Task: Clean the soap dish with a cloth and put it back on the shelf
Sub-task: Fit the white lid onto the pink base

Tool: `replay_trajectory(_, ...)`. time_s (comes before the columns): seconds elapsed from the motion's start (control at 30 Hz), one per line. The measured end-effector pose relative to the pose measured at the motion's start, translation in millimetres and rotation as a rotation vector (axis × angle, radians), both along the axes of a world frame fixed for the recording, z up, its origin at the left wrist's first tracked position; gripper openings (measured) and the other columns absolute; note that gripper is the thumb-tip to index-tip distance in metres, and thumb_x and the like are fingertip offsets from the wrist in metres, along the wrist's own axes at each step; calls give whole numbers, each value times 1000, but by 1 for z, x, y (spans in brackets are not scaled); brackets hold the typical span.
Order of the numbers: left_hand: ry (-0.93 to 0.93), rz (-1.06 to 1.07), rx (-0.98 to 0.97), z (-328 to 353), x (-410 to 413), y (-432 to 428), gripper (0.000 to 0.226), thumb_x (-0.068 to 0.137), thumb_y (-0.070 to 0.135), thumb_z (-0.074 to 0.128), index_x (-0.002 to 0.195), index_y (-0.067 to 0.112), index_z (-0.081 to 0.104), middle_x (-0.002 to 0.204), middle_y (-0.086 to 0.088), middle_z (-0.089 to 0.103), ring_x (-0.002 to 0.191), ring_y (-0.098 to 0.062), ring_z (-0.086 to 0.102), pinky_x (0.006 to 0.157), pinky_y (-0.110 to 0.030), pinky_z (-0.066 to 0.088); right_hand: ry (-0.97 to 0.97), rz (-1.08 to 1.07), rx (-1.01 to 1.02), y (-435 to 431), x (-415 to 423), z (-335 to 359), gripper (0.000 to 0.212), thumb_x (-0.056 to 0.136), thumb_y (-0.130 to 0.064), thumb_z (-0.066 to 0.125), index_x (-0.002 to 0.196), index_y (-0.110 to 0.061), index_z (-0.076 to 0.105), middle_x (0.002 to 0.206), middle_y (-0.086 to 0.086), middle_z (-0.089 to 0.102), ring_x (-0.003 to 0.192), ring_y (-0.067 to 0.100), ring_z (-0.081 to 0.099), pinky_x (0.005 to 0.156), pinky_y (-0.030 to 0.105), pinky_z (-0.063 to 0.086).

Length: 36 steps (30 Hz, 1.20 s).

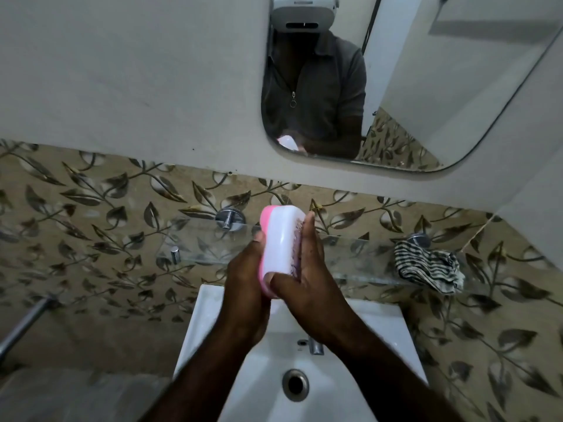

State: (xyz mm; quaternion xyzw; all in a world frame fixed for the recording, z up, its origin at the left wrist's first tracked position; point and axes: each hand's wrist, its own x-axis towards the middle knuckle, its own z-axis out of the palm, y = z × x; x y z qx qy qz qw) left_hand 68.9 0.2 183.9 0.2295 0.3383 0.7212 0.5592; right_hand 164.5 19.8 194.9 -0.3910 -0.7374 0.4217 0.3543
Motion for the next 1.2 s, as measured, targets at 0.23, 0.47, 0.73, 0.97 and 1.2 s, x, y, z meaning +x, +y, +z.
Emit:
replay_trajectory(0.23, 282, 238, -167, -5, -46, 9, 26, 96, 27, 54, 121, 21, 60, 103, -14, 74, 79, -21, 72, 60, -31, 58, -56, -38, 214, 17, -17, -8, 89, 60, -23, 89, 137, -23, 44, 141, -5, 43, 113, -22, 42, 87, -3, 33)
replay_trajectory(0.47, 947, 436, -163, -45, -71, -10, 27, 92, 32, 58, 115, 28, 70, 94, 2, 65, 72, -18, 70, 57, -43, 57, -240, -91, 233, 35, -39, -19, 76, 55, -49, 85, 119, -28, 48, 115, -12, 55, 94, 6, 55, 72, 15, 42)
replay_trajectory(0.73, 1021, 399, -139, -53, -76, -7, 23, 92, 25, 63, 115, 24, 70, 92, 1, 58, 75, -11, 67, 65, -37, 57, -297, -134, 329, 44, -49, -32, 72, 61, -47, 80, 120, -20, 52, 119, -2, 54, 102, 17, 58, 81, 30, 49)
replay_trajectory(0.97, 1116, 424, -120, -54, -80, -2, 27, 91, 26, 64, 116, 17, 68, 97, 0, 61, 74, 10, 58, 63, -1, 39, -297, -134, 354, 47, -50, -36, 77, 62, -59, 69, 123, -16, 52, 122, 5, 55, 104, 24, 59, 86, 43, 52)
replay_trajectory(1.2, 1029, 511, -132, -60, -75, 3, 30, 87, 34, 61, 112, 18, 67, 99, -1, 60, 75, -12, 65, 65, -21, 50, -280, -133, 353, 45, -53, -39, 74, 67, -52, 80, 126, -17, 52, 127, 5, 52, 110, 25, 58, 88, 43, 52)
